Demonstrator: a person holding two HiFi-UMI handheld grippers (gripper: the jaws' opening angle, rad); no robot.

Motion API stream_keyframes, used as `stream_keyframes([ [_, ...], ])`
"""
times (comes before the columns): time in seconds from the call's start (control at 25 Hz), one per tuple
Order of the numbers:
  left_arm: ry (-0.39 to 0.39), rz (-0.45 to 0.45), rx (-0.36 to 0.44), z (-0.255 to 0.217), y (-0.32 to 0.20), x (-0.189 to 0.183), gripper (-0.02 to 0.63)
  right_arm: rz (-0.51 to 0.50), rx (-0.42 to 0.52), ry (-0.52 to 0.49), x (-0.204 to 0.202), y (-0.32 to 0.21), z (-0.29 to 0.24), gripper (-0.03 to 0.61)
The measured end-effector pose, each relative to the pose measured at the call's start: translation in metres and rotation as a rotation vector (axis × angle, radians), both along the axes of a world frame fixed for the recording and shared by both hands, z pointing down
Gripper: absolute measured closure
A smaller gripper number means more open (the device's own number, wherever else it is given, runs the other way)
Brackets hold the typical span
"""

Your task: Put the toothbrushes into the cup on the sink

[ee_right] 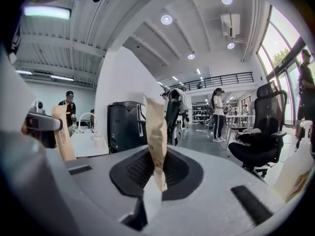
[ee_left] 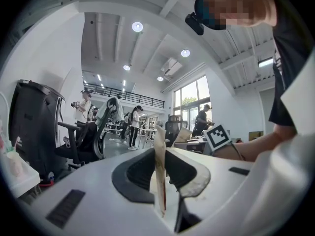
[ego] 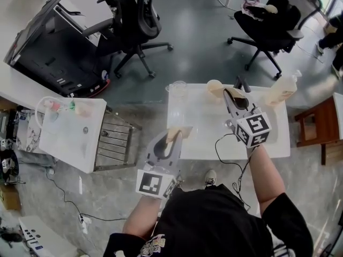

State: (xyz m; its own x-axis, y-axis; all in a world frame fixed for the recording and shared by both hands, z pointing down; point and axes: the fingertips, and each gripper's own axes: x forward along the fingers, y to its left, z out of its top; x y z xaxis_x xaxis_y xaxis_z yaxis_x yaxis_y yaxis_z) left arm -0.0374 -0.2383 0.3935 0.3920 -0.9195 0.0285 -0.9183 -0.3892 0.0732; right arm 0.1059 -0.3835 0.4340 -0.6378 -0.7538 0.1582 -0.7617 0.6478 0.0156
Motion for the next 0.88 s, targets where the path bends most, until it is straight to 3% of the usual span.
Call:
stream_keyframes([
  [0.88,-0.004,-0.050,-0.065,0.022,-0.004,-0.025,0.554,0.084,-0.145,0.138,-0.010,-0.084,0.113,0.546],
])
